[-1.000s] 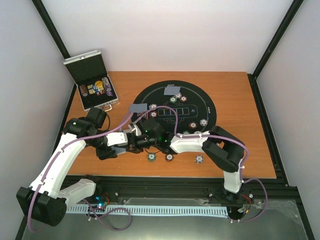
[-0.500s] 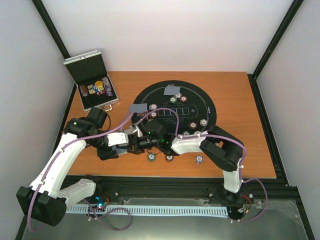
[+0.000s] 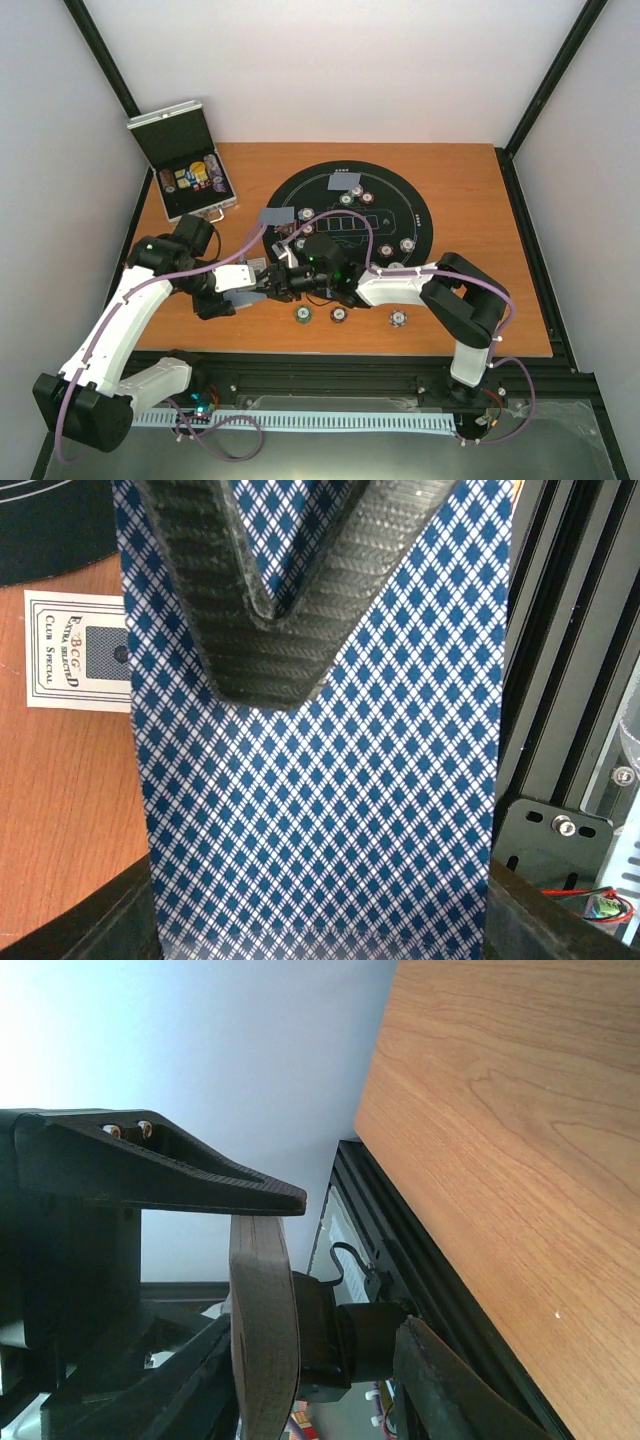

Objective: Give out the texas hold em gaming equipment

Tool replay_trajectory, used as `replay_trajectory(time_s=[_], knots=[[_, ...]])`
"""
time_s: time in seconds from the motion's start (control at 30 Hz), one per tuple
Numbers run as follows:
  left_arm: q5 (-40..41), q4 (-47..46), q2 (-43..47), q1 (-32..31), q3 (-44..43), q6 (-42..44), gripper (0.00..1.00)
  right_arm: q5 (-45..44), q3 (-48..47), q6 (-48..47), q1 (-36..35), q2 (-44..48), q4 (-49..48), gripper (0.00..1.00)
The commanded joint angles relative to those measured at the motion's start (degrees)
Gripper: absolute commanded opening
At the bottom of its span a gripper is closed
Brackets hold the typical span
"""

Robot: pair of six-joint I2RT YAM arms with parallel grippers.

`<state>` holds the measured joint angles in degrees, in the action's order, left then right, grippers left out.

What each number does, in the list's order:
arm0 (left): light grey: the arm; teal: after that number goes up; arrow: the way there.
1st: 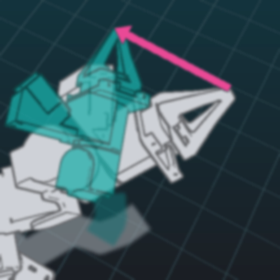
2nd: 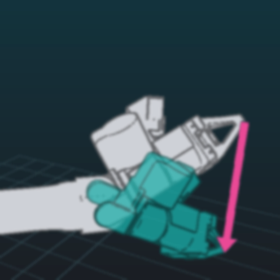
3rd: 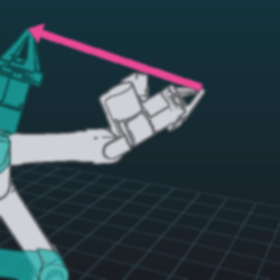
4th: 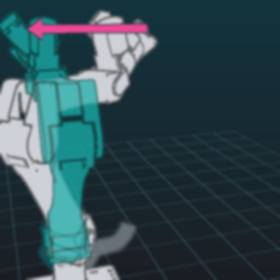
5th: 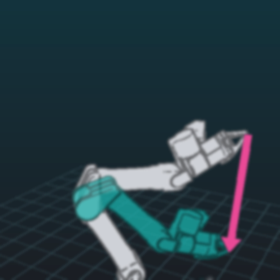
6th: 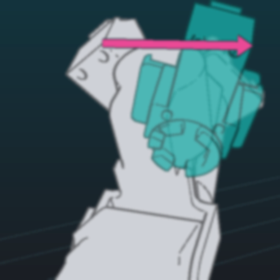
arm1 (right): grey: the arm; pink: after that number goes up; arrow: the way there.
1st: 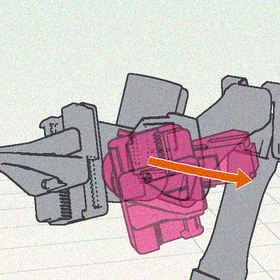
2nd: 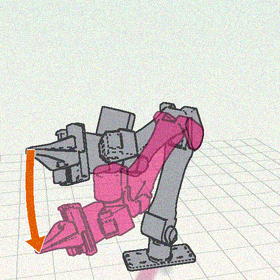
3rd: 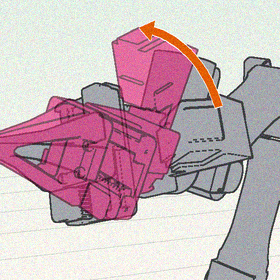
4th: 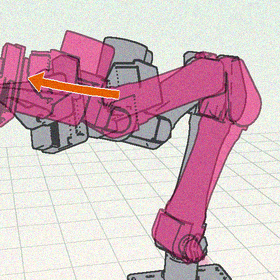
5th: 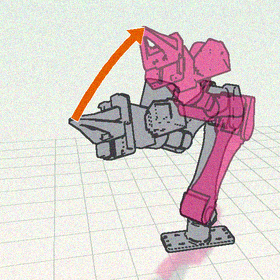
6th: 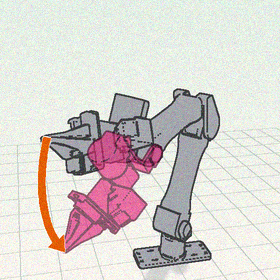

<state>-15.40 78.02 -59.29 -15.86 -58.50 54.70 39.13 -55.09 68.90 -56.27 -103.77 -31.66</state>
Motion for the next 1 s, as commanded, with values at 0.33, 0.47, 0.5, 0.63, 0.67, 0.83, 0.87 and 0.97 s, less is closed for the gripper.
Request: replay_trajectory(time_s=[0.33,0.47,0.5,0.63,0.67,0.83,0.87,0.97], knots=[[-0.1,-0.5,1.3,0.2,-0.6,0.9,0.01,-2.9,0.3,-3.9,0.6,5.6,9.1,0.18],[-0.2,-0.7,1.2,0.2,-0.4,0.9,0.01,-3.4,0.7,-4.8,0.8,7.3,11.1,0.06],[-0.2,-0.6,1.2,0.2,-0.4,0.9,0.01,-3.4,0.9,-5.0,1.0,7.6,11.5,0.05],[0.1,-0.5,1.3,0.1,-0.4,0.9,0.01,-3.3,1.8,-5.6,1.9,8.9,12.6,0.03],[0.3,-0.4,1.4,0.2,-0.4,0.9,0.01,-3.3,2.1,-5.6,2.1,9.5,12.9,0.03],[0.7,-0.3,1.7,0.2,-0.1,1.1,0.01,-2.7,1.9,-7.4,3.7,11.5,16.1,0.03],[0.8,-0.3,1.7,0.2,-0.2,1.0,0.01,-2.5,1.6,-8.2,4.4,12.1,17.6,0.03],[0.8,-0.2,1.8,0.2,-0.2,1.1,0.01,-2.3,0.8,-11.8,7.9,14.5,23.7,0.03]])
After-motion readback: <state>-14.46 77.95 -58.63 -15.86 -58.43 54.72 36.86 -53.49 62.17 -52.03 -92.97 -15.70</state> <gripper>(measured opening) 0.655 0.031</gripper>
